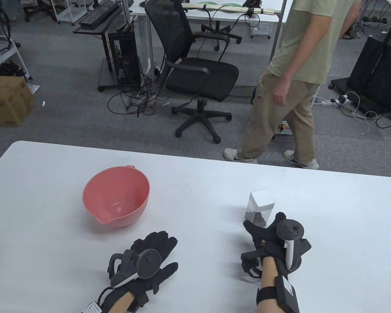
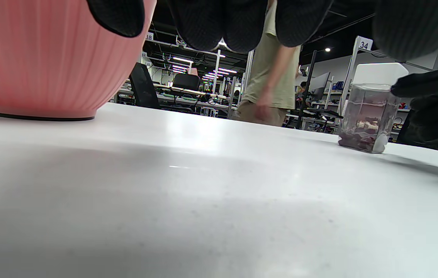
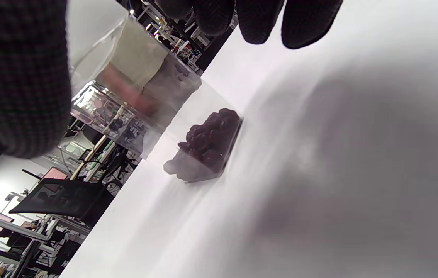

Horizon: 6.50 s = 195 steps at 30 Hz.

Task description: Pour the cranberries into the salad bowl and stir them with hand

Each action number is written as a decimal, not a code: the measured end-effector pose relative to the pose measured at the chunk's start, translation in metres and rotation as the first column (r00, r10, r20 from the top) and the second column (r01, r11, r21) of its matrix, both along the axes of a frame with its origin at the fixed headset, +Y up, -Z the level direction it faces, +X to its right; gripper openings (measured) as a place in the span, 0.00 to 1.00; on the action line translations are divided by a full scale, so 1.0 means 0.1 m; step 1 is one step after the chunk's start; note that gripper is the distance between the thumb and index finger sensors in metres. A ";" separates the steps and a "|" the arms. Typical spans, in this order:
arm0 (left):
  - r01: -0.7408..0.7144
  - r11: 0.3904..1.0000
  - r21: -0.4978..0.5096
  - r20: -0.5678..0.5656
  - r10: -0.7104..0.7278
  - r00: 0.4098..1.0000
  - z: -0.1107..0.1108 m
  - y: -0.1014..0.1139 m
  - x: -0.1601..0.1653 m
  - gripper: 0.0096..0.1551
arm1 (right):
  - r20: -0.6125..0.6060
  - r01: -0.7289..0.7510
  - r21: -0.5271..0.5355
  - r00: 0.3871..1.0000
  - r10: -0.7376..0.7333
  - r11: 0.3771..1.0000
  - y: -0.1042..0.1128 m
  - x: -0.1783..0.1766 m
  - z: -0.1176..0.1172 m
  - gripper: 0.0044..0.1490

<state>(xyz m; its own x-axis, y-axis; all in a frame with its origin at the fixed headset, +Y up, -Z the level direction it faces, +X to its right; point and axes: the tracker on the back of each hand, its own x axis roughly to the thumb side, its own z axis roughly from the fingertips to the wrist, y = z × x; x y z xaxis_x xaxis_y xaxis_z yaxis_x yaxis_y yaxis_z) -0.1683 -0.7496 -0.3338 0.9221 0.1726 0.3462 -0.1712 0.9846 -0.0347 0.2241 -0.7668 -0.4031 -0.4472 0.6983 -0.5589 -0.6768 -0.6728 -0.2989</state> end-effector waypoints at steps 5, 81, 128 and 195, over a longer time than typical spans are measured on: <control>-0.008 1.000 -0.009 0.007 0.008 1.000 0.00 0.00 0.01 0.46 | 0.039 0.054 -0.019 0.998 -0.053 0.998 -0.04 -0.04 -0.16 0.78; -0.515 0.857 -0.028 0.079 0.516 0.853 0.10 0.06 -0.04 0.57 | -0.560 0.180 0.259 0.828 -0.004 0.949 0.10 -1.18 0.97 0.61; -0.578 0.743 -0.338 -0.006 0.612 0.791 -0.02 -0.06 -0.12 0.64 | -0.583 -0.020 0.288 0.790 0.192 0.957 0.00 -1.45 1.04 0.66; -0.417 0.867 -0.273 0.333 0.492 0.804 0.02 0.14 -0.13 0.49 | -0.706 0.044 0.249 0.693 0.150 0.967 -0.03 -1.42 1.05 0.65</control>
<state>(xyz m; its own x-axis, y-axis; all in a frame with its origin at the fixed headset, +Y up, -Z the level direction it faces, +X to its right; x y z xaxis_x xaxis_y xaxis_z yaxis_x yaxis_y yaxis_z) -0.1812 -0.7354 -0.3316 0.5229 0.6316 0.5724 -0.5341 0.7661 -0.3575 0.0823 -0.7702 -0.2980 -0.6812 0.7224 0.1190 -0.7138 -0.6914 0.1114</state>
